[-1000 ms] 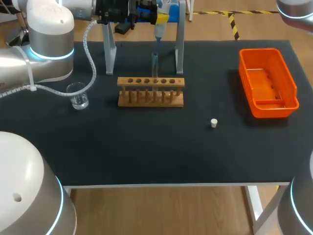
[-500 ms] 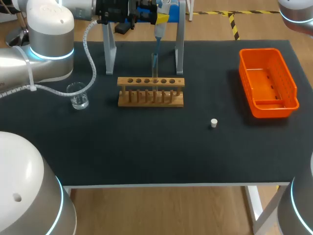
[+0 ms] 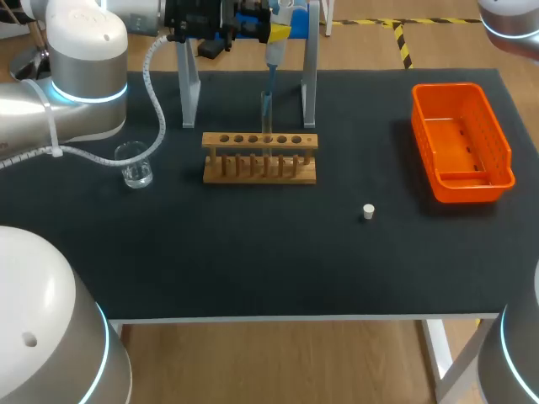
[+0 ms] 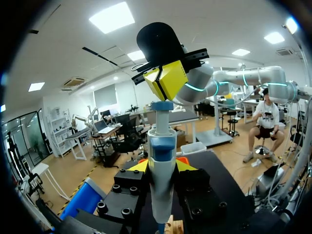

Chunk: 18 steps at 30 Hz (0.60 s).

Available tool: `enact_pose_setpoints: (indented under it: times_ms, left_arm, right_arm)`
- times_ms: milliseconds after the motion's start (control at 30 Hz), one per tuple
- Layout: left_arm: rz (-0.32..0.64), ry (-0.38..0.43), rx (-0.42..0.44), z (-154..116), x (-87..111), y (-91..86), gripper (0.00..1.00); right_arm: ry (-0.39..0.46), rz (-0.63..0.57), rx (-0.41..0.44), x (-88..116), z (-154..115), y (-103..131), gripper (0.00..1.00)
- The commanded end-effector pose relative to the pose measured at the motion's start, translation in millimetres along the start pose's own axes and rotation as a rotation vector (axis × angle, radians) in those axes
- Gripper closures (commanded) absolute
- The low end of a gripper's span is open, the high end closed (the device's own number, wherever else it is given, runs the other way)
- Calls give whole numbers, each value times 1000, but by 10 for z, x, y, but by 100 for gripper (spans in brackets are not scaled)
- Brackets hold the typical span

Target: Invert the test tube, pick up the pipette, mount the tip to pipette, aspirate from beaker and dispense into the tube, eject the tip, return the pipette, and cap with the stopper.

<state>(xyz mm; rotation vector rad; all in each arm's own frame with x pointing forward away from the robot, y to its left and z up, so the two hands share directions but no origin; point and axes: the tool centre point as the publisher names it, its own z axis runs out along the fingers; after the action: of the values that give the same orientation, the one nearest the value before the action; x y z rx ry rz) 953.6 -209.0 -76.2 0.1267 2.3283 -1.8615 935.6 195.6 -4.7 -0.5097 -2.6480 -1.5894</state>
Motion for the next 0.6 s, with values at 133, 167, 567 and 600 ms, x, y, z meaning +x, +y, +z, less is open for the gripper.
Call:
enact_pose_setpoints:
  times_ms: [133,167,567,600]
  left_arm:
    - [3,0,4,-5,-3,-8,100]
    - [3,0,4,-5,-3,-8,100]
    - [3,0,4,-5,-3,-8,100]
    - [3,0,4,-5,-3,-8,100]
  right_arm:
    - [5,-1,8,-18,14,-11,100]
    - [6,-2,9,-18,15,-14,100]
    - [10,5,19,-28,37,-64,100]
    - [11,5,19,-29,38,-67,100]
